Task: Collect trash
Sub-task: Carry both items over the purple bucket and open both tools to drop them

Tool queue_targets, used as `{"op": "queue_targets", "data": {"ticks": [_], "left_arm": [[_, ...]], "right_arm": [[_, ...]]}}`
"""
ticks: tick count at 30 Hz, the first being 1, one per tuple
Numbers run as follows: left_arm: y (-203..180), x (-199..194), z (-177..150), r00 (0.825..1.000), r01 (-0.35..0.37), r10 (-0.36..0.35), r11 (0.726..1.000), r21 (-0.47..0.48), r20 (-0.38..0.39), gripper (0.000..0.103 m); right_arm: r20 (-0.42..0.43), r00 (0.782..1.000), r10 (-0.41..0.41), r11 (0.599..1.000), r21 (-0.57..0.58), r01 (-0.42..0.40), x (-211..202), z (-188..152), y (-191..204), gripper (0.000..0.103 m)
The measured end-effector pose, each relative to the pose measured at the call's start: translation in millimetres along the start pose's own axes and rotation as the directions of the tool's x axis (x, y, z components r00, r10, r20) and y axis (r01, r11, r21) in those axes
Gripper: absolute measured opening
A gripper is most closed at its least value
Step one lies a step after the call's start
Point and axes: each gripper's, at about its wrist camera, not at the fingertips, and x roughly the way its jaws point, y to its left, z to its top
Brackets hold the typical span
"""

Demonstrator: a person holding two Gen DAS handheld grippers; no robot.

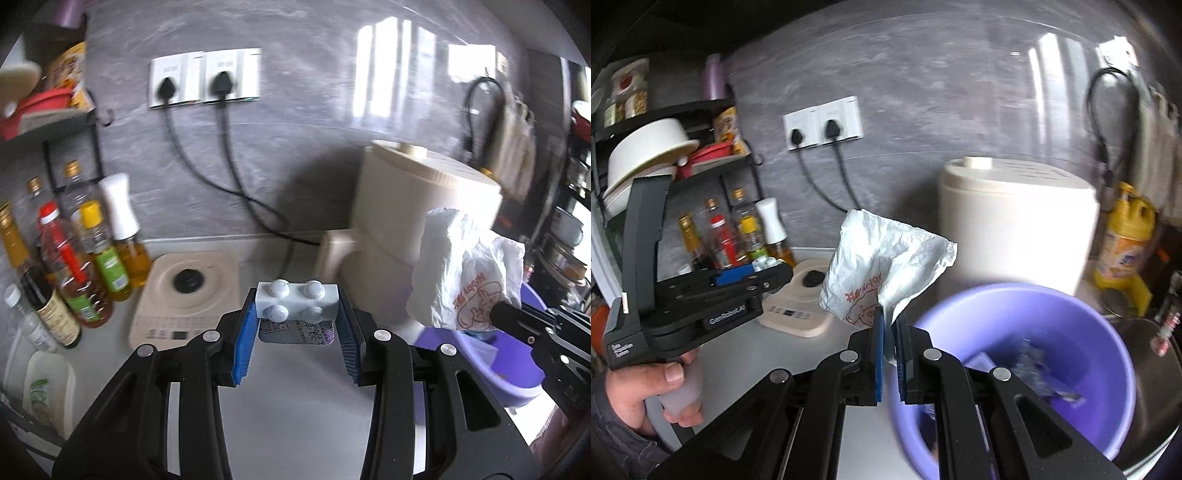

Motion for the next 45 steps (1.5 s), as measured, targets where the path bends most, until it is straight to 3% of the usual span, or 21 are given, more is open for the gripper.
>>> {"op": "queue_targets", "data": {"ticks": [6,8,9,24,36,38,40,45], "left_arm": [[-40.0,1.7,3.2,0.998,0.070,-0.070,0.996,0.053,0.004,0.040],[-52.7,1.5,4.1,0.996,0.093,-0.093,0.993,0.068,0.008,0.040],[-57.2,1.3,5.0,0.995,0.101,-0.102,0.992,0.073,0.010,0.040],[-126.3,5.9,4.2,0.974,0.226,-0.226,0.962,0.152,-0.017,0.040],[-173.8,15.0,2.6,0.943,0.333,-0.330,0.923,0.191,-0.050,0.041],[-180.9,19.4,1.3,0.930,0.368,-0.360,0.910,0.190,-0.075,0.047],[-185.2,21.8,-0.4,0.924,0.383,-0.373,0.903,0.193,-0.086,0.062],[-181.5,23.1,-1.6,0.932,0.362,-0.352,0.912,0.192,-0.086,0.068]], "right_arm": [[0.001,0.998,-0.068,0.997,0.043,0.068,-18.8,-6.8,-31.9,0.014],[0.002,0.995,-0.099,0.994,0.055,0.098,-26.3,-11.2,-42.9,0.033],[0.002,0.993,-0.114,0.991,0.068,0.114,-29.7,-13.7,-49.0,0.036],[0.012,0.972,-0.236,0.962,0.146,0.231,-80.9,-36.4,-99.2,0.041],[0.007,0.950,-0.312,0.934,0.187,0.305,-105.0,-44.8,-122.9,0.041],[0.003,0.946,-0.323,0.928,0.194,0.316,-108.1,-47.6,-126.6,0.041],[0.000,0.944,-0.331,0.924,0.202,0.324,-110.4,-49.8,-130.2,0.041],[-0.008,0.944,-0.331,0.922,0.212,0.325,-110.2,-52.4,-132.9,0.041]]}}
